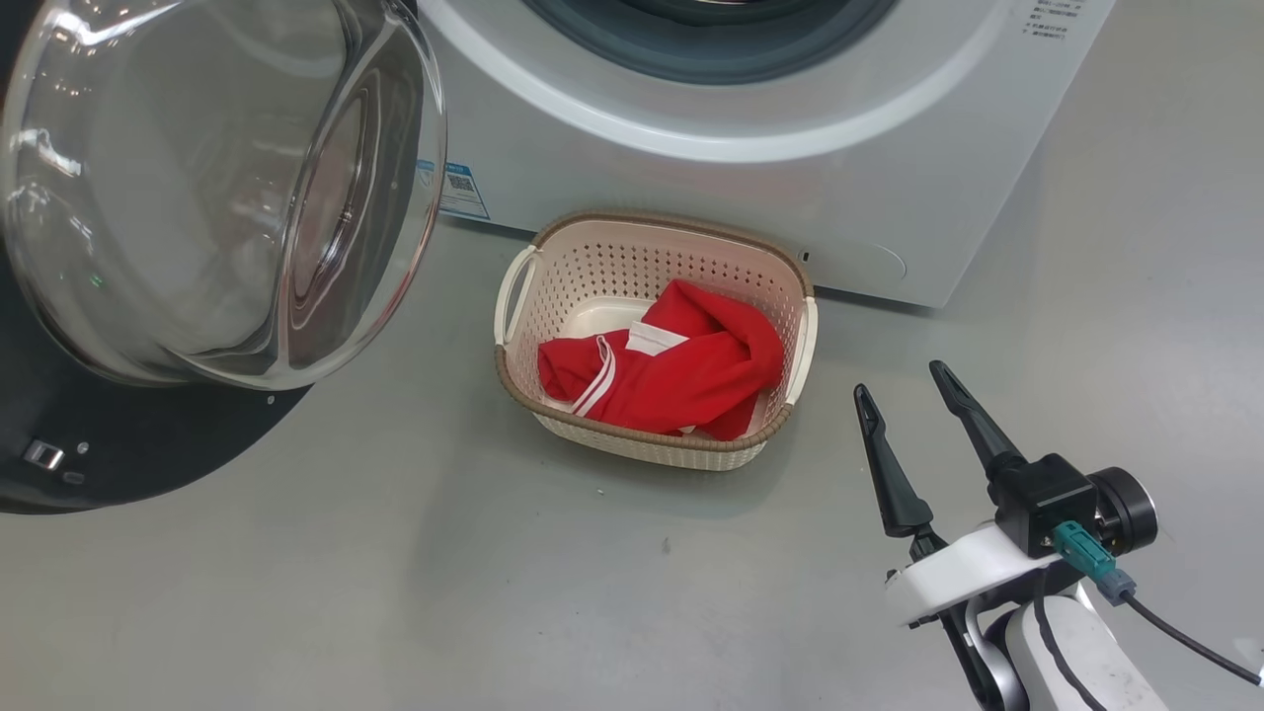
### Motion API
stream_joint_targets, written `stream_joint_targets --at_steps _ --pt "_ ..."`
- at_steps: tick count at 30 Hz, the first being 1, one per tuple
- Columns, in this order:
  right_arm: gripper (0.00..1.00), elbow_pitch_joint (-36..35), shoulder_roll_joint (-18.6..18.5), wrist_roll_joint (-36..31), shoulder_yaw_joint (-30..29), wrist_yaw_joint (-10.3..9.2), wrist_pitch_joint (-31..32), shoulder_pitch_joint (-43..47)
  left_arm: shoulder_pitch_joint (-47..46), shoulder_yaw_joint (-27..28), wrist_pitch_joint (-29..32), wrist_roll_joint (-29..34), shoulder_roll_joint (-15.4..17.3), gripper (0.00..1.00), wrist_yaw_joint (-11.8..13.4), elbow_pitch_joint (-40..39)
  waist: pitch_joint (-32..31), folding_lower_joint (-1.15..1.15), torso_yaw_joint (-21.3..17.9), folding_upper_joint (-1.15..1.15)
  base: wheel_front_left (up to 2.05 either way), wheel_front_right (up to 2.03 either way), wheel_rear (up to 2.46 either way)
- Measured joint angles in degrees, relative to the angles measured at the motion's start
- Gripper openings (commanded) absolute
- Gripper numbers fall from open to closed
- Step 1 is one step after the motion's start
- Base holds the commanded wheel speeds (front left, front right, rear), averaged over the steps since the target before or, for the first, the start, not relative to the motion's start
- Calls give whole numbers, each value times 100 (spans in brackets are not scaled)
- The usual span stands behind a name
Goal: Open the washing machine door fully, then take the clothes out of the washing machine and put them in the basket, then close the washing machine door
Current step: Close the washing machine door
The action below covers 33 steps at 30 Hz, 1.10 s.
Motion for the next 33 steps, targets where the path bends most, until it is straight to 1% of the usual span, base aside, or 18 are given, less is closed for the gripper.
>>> stream_joint_targets --at_steps 5,7,14,20,24,29,33 --pt "100 0 -14 0 -21 0 0 -8 -26 -66 367 -130 8 0 -107 35 11 0 20 0 0 0 0" --pt "100 1 -22 0 -23 0 0 -20 -26 -90 561 -311 -2 0 -154 34 13 0 30 0 0 0 0" --pt "100 1 -26 0 -24 -1 -1 -65 -18 -179 1176 -636 -59 0 -349 -52 -6 0 66 0 0 0 0" --pt "100 29 -27 0 -40 -7 -2 -65 46 -316 1550 -688 -130 0 -555 -246 -57 0 88 0 0 0 0" --pt "100 62 -15 8 -31 -8 -4 -63 254 -422 1800 -700 -193 0 -637 -389 -132 0 92 0 0 0 0" --pt "100 91 25 15 -24 -8 -21 -62 469 -570 2149 -769 -253 0 -805 -653 -245 0 67 0 0 0 0" --pt "100 109 86 26 2 -9 -35 -60 657 -628 2356 -826 -275 0 -866 -871 -321 0 5 0 0 0 0"
